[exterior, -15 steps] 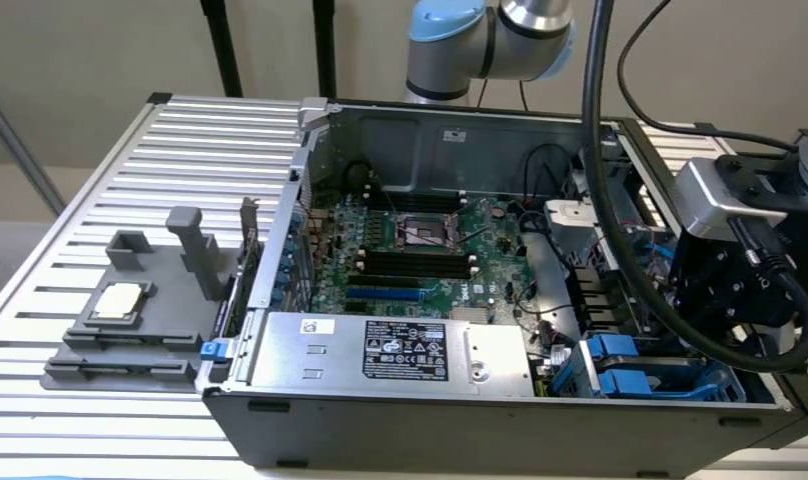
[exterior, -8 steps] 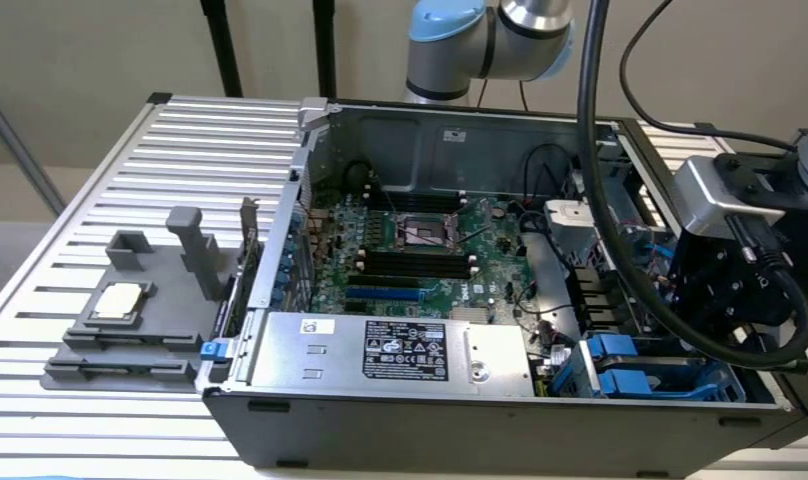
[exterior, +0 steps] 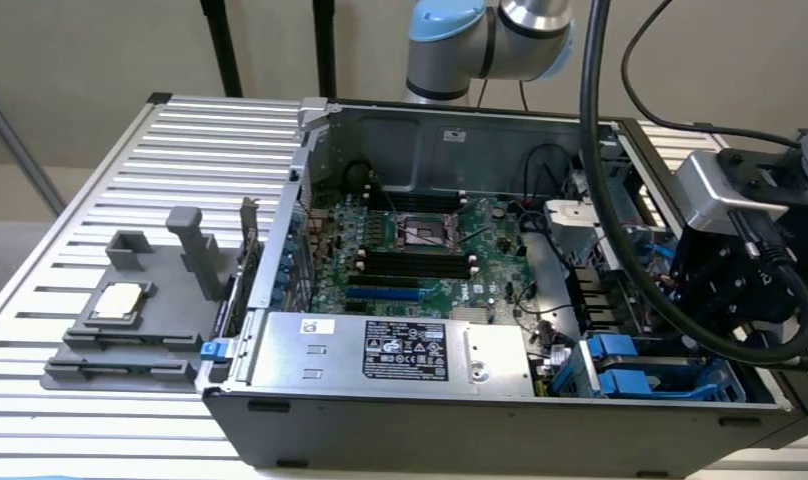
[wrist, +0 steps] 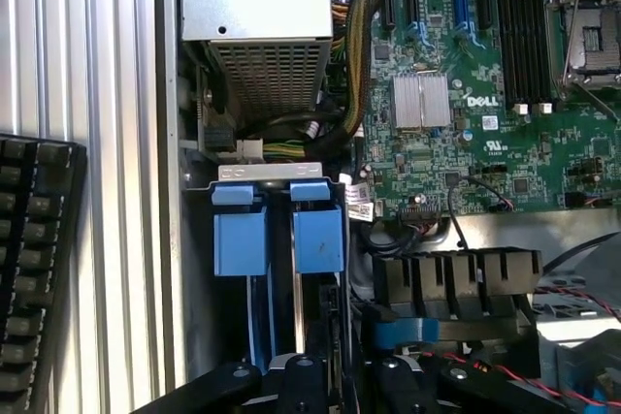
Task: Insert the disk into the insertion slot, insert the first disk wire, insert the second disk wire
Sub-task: 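Insert the first disk wire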
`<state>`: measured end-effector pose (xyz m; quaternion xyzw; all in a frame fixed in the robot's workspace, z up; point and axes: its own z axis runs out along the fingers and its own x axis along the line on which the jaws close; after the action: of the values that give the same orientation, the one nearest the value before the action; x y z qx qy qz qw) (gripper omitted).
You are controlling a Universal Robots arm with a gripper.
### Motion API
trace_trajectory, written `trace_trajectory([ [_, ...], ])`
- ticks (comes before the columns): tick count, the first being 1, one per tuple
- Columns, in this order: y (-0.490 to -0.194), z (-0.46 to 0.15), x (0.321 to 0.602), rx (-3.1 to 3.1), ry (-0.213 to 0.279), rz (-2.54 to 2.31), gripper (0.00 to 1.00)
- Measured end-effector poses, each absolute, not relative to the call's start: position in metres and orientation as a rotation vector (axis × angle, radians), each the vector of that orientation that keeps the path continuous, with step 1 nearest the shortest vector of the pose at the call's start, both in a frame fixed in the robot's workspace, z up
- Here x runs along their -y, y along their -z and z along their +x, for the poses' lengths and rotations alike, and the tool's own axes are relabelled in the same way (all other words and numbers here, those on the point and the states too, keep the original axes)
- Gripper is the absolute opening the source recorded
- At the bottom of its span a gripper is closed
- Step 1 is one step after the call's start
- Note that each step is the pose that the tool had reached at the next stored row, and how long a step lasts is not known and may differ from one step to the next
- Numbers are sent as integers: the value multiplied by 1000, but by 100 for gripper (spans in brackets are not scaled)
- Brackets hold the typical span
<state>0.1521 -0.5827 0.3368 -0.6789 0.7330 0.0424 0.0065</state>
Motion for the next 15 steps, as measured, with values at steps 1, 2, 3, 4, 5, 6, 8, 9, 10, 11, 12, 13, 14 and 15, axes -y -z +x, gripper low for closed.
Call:
trace_trajectory([
  [1, -337, 152, 583, -2293, -133, -2124, 25],
  [2, -337, 152, 583, -2294, -132, -2124, 25],
  [3, -337, 152, 583, -2294, -132, -2124, 25],
  [4, -337, 152, 583, -2294, -131, -2124, 25],
  [5, -338, 152, 583, -2294, -131, -2124, 25],
  [6, -339, 152, 583, -2294, -131, -2124, 25],
  [8, -342, 152, 583, -2294, -131, -2124, 25],
  [9, -342, 152, 583, -2294, -131, -2124, 25],
  [10, -343, 152, 583, -2294, -131, -2124, 25],
  [11, -343, 152, 583, -2294, -131, -2124, 25],
  [12, -344, 153, 583, -2295, -132, -2124, 25],
  [13, -344, 155, 584, -2295, -132, -2125, 25],
  [14, -345, 156, 584, -2295, -133, -2125, 25],
  [15, -345, 157, 585, -2296, -134, -2125, 25],
])
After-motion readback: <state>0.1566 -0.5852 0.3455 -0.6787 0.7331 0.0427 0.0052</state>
